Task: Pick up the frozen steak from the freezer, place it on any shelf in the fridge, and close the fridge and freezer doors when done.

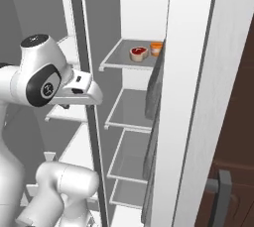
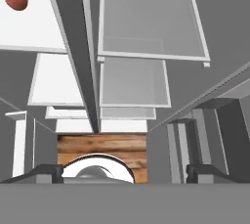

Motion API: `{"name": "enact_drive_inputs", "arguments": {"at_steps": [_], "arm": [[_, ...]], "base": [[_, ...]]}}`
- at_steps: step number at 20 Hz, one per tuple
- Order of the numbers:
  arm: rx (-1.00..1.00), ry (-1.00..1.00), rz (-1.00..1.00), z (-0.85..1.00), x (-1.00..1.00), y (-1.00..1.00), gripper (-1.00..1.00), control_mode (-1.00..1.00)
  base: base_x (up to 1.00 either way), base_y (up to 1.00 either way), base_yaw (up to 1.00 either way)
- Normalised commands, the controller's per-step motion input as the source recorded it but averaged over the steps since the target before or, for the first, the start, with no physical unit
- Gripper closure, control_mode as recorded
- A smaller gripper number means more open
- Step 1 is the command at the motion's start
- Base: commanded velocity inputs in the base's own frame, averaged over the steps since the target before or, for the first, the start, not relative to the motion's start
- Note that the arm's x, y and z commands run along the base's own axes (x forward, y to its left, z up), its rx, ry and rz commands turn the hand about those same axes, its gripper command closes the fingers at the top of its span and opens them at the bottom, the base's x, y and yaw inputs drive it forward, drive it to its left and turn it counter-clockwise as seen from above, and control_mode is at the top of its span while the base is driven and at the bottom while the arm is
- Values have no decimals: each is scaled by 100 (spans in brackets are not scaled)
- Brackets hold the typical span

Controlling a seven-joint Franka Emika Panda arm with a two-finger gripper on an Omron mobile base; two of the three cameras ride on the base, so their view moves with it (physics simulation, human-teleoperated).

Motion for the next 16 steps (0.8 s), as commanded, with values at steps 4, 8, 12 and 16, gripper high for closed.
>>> {"name": "enact_drive_inputs", "arguments": {"at_steps": [4, 8, 12, 16], "arm": [[0, 0, 0, 0, 0, 0, -100, 100], [0, 0, 0, 0, 0, 0, -100, 100], [0, 0, 0, 0, 0, 0, -100, 100], [0, 0, 0, 0, 0, 0, -100, 100]], "base": [[-21, -6, 3], [-61, 0, 0], [-63, 0, 0], [-67, 0, 0]]}}
